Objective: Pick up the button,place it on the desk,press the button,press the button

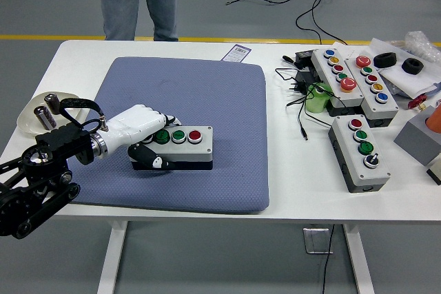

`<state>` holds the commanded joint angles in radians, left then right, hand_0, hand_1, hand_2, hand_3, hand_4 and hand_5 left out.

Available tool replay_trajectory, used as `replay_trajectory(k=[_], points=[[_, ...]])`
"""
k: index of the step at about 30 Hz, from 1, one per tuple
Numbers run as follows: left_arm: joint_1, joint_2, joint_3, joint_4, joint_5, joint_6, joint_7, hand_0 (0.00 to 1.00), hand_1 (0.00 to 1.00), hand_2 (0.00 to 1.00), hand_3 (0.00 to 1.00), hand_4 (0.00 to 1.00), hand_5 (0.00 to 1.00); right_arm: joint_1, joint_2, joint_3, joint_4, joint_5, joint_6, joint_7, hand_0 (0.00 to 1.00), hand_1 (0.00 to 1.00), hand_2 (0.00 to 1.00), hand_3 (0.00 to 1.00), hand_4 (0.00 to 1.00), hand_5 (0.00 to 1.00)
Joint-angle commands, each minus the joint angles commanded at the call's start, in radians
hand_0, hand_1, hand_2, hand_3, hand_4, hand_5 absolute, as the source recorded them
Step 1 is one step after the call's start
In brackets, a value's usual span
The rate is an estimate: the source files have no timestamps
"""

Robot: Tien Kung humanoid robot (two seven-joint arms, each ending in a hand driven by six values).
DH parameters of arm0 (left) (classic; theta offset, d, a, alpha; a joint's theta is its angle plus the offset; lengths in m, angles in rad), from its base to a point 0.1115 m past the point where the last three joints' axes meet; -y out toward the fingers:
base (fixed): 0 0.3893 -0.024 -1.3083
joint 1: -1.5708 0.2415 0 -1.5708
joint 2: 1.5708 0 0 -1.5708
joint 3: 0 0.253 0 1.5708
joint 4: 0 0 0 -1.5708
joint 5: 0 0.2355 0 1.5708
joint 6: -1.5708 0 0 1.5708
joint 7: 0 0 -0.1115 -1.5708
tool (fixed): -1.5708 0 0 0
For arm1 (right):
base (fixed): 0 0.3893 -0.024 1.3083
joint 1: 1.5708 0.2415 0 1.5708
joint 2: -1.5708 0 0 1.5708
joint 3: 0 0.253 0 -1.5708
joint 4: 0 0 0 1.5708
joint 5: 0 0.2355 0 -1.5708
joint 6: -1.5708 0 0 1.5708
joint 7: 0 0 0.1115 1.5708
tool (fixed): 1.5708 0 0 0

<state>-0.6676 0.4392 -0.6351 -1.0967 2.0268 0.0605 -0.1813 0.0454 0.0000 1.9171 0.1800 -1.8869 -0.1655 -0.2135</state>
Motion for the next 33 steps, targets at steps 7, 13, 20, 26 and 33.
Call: replay_trajectory(k=[7,13,20,26,33], points=[[0.011,0.005,-0.02,-0.015,-0.017,-0.013,0.008,0.954,0.93,0.989,0.998,0.972,0.481,-0.001,0.0,0.002,0.0,-0.002,0.0,0.0,0.54,0.664,0.716,0.633,0.319,0.153],[0.035,0.011,-0.055,-0.053,-0.028,-0.024,0.015,0.998,0.998,0.998,0.998,0.981,0.486,-0.002,0.0,0.005,0.0,-0.006,0.0,0.001,0.54,0.664,0.716,0.632,0.319,0.155],[0.101,0.017,-0.179,-0.177,-0.04,-0.007,0.049,0.998,0.998,0.998,0.998,0.988,0.499,-0.002,0.0,0.009,0.0,-0.007,0.0,0.003,0.54,0.664,0.716,0.633,0.319,0.153],[0.154,0.007,-0.295,-0.299,-0.011,0.094,0.111,0.936,0.942,0.983,0.998,0.844,0.613,-0.001,0.0,0.01,0.0,-0.007,0.0,0.003,0.54,0.664,0.715,0.633,0.319,0.154],[0.202,0.01,-0.373,-0.449,0.05,0.215,0.201,0.304,0.412,0.42,0.923,0.78,0.696,-0.001,0.0,0.005,0.0,-0.001,-0.001,0.001,0.54,0.664,0.715,0.633,0.319,0.157]])
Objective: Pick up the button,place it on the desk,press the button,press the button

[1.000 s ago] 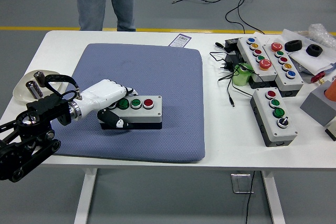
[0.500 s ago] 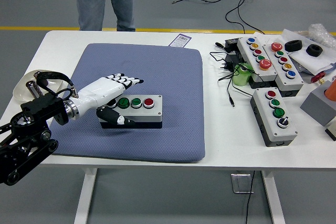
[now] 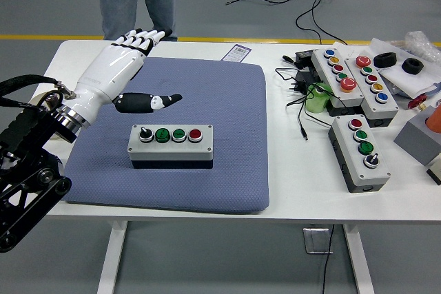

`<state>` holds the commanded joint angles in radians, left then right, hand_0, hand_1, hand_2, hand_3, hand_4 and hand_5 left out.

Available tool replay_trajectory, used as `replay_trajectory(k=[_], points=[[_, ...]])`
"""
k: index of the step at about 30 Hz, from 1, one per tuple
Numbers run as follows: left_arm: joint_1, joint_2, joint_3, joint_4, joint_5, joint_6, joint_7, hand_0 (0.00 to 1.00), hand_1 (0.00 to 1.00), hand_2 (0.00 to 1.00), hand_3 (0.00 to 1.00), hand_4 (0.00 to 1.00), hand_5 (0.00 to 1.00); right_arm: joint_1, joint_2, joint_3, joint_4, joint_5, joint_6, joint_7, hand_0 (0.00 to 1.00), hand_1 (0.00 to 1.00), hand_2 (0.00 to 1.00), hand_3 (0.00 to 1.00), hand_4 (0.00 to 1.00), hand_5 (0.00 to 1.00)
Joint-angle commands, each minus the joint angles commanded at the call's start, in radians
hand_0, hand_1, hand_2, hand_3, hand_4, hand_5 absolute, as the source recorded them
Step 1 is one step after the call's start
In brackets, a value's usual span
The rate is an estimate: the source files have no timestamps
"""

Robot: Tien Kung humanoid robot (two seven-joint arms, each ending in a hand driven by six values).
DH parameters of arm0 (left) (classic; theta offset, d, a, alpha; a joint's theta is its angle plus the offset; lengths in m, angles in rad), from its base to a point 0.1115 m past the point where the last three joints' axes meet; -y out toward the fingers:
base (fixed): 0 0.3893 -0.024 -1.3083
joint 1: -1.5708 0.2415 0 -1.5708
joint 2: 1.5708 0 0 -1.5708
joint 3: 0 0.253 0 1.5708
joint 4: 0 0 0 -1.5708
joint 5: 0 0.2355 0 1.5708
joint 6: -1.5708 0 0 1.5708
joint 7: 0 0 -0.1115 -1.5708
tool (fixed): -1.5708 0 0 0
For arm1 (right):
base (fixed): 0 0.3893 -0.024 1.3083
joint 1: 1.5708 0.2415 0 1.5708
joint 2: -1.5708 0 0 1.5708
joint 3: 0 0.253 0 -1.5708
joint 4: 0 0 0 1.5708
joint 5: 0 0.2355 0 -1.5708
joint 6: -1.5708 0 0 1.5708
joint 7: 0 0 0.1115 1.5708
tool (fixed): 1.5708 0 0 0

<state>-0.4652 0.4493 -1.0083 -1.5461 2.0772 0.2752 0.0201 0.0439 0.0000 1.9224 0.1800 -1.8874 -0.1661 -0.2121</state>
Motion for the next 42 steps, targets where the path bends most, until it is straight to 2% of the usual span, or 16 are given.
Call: replay_trajectory(k=[1,2,4,7,8,13,14,16,18,21,28,42], points=[[0.004,0.003,-0.003,-0.019,0.005,0.014,0.019,0.304,0.412,0.42,0.923,0.78,0.696,0.0,0.0,0.0,0.0,0.0,0.0,0.0,0.54,0.664,0.715,0.633,0.319,0.157],[0.008,0.005,-0.005,-0.036,0.006,0.016,0.033,0.002,0.002,0.002,0.74,0.757,0.764,0.0,0.0,0.0,0.0,0.0,0.0,0.0,0.54,0.664,0.716,0.633,0.319,0.156],[0.017,0.009,-0.012,-0.063,-0.002,-0.007,0.051,0.002,0.002,0.002,0.74,0.757,0.764,0.0,0.0,0.0,0.0,0.001,0.0,0.0,0.54,0.664,0.716,0.633,0.319,0.156],[0.034,0.016,-0.02,-0.102,-0.02,-0.077,0.074,0.002,0.002,0.002,0.74,0.757,0.764,-0.001,0.0,0.0,0.0,0.002,0.0,0.0,0.54,0.664,0.716,0.633,0.319,0.156],[0.039,0.018,-0.021,-0.112,-0.025,-0.099,0.081,0.002,0.002,0.002,0.678,0.733,0.958,-0.001,0.0,0.001,0.0,0.002,0.0,0.0,0.54,0.664,0.715,0.633,0.319,0.156],[0.068,0.025,-0.023,-0.156,-0.04,-0.225,0.126,0.002,0.002,0.002,0.678,0.733,0.958,-0.001,0.0,0.002,0.0,-0.001,0.0,0.001,0.54,0.664,0.715,0.633,0.319,0.156],[0.074,0.026,-0.023,-0.162,-0.04,-0.248,0.134,0.002,0.002,0.002,0.678,0.718,0.998,-0.001,0.0,0.002,0.0,-0.001,0.0,0.002,0.54,0.664,0.715,0.632,0.319,0.156],[0.084,0.028,-0.016,-0.172,-0.044,-0.3,0.148,0.002,0.002,0.002,0.678,0.718,0.998,0.0,0.0,0.002,0.0,0.001,0.0,0.002,0.54,0.664,0.715,0.632,0.319,0.156],[0.088,0.031,-0.005,-0.176,-0.049,-0.337,0.159,0.002,0.002,0.002,0.678,0.718,0.998,0.0,0.0,0.002,0.0,0.001,0.0,0.002,0.54,0.664,0.715,0.632,0.319,0.156],[0.087,0.033,0.023,-0.173,-0.054,-0.369,0.172,0.002,0.002,0.002,0.68,0.697,0.998,0.001,0.0,0.0,0.0,0.003,0.0,0.002,0.539,0.664,0.714,0.632,0.319,0.156],[0.078,0.022,0.078,-0.134,-0.052,-0.39,0.196,0.002,0.002,0.002,0.68,0.664,0.998,0.002,0.0,-0.007,0.0,0.009,0.0,0.0,0.54,0.663,0.715,0.633,0.319,0.156],[0.059,0.012,0.113,-0.085,-0.058,-0.377,0.193,0.002,0.002,0.002,0.684,0.639,0.998,0.002,0.0,-0.012,0.0,0.012,0.0,0.0,0.54,0.664,0.714,0.633,0.319,0.156]])
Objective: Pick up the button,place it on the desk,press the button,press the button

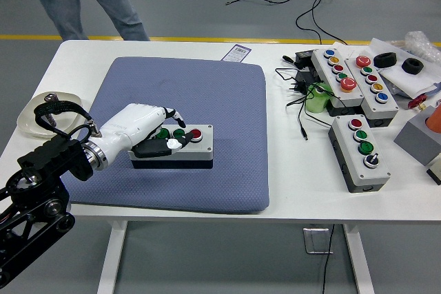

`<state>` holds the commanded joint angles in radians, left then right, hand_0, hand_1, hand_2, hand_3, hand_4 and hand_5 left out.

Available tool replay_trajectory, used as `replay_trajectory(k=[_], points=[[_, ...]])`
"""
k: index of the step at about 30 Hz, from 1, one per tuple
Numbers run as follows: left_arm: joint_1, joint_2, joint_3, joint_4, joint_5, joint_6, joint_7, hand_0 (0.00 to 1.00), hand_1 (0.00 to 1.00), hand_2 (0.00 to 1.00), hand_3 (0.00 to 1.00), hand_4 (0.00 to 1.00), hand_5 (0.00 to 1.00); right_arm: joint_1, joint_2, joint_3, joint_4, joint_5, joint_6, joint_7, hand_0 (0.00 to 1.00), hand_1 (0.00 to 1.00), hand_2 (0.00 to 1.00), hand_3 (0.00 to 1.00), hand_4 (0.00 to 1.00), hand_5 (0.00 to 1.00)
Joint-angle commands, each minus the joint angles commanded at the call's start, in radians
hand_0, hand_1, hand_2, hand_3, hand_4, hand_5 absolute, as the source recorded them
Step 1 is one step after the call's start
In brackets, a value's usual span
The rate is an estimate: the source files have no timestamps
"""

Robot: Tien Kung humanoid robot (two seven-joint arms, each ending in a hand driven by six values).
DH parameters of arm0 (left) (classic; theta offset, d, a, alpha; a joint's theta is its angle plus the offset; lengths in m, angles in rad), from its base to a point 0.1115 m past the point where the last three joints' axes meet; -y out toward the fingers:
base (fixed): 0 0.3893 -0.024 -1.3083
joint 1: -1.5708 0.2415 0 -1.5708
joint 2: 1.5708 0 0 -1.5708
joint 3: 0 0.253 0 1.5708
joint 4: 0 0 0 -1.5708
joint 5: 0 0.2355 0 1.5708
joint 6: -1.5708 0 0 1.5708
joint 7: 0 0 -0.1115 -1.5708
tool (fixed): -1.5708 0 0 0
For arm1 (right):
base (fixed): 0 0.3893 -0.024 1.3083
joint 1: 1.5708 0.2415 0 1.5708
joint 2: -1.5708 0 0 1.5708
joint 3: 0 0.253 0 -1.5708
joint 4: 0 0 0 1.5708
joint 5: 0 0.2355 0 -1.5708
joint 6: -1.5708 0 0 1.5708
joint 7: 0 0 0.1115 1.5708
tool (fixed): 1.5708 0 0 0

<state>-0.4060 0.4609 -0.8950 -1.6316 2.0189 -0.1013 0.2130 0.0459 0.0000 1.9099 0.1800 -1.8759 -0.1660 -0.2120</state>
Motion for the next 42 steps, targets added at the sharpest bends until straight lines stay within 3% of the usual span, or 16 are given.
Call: replay_trajectory(k=[15,36,42], points=[[-0.019,0.001,0.024,0.041,-0.003,0.0,0.003,0.002,0.002,0.002,0.687,0.622,0.998,-0.002,0.0,0.002,0.0,-0.004,0.0,0.001,0.542,0.663,0.715,0.632,0.319,0.157],[-0.022,-0.005,0.034,0.092,0.008,-0.043,0.018,0.002,0.002,0.002,0.686,0.618,0.998,0.001,0.0,0.003,0.0,-0.008,0.0,0.001,0.539,0.663,0.714,0.632,0.319,0.157],[-0.023,-0.008,0.028,0.081,0.009,-0.001,0.008,0.002,0.002,0.002,0.686,0.618,0.998,0.001,0.0,0.005,0.0,-0.011,0.0,0.002,0.539,0.663,0.713,0.632,0.319,0.157]])
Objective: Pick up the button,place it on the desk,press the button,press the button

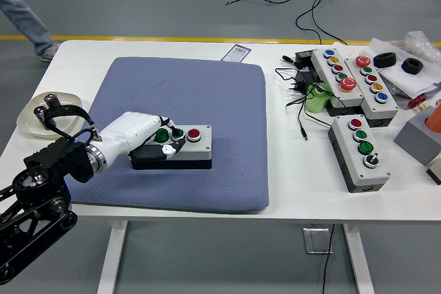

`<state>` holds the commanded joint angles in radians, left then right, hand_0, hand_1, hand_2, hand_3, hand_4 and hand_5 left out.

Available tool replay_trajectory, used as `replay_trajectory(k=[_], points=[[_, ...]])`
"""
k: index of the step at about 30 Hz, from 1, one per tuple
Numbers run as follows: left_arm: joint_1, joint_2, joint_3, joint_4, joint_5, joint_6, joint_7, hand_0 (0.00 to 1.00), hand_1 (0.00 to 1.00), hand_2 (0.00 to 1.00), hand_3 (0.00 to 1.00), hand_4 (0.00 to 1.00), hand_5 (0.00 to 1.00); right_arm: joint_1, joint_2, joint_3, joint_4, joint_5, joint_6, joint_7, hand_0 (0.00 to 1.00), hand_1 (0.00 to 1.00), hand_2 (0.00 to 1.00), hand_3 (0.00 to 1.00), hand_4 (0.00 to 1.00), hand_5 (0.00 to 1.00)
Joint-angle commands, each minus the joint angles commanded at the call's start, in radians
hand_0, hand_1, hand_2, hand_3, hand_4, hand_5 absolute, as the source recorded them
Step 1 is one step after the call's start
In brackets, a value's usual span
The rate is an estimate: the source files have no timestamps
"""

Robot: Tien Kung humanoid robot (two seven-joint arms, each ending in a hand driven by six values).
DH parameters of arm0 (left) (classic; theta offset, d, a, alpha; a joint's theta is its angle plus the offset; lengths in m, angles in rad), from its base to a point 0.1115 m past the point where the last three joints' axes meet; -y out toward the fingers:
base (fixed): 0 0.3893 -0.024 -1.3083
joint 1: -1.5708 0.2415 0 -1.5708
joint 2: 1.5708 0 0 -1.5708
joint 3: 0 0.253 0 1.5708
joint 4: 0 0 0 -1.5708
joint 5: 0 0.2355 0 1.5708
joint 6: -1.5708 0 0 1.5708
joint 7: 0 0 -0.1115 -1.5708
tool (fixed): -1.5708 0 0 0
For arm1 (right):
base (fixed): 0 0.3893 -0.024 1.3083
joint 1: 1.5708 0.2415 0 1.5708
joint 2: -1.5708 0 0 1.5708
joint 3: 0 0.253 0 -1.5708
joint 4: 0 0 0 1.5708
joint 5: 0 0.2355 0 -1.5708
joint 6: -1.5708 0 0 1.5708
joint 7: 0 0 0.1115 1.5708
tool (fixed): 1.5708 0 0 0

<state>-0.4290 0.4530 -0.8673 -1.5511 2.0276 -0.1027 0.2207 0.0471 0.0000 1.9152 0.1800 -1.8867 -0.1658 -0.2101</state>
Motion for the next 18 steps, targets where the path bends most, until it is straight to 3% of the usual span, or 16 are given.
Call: replay_trajectory(k=[5,18], points=[[-0.006,-0.001,0.011,-0.024,-0.01,0.043,-0.014,0.002,0.002,0.002,0.69,0.616,0.998,0.0,0.0,-0.001,0.0,0.001,0.0,0.0,0.539,0.663,0.714,0.632,0.319,0.157],[-0.053,-0.039,0.059,0.011,-0.028,0.035,-0.013,0.002,0.002,0.002,0.689,0.616,0.998,0.001,0.0,-0.005,0.0,0.002,0.0,0.0,0.539,0.663,0.713,0.632,0.319,0.158]])
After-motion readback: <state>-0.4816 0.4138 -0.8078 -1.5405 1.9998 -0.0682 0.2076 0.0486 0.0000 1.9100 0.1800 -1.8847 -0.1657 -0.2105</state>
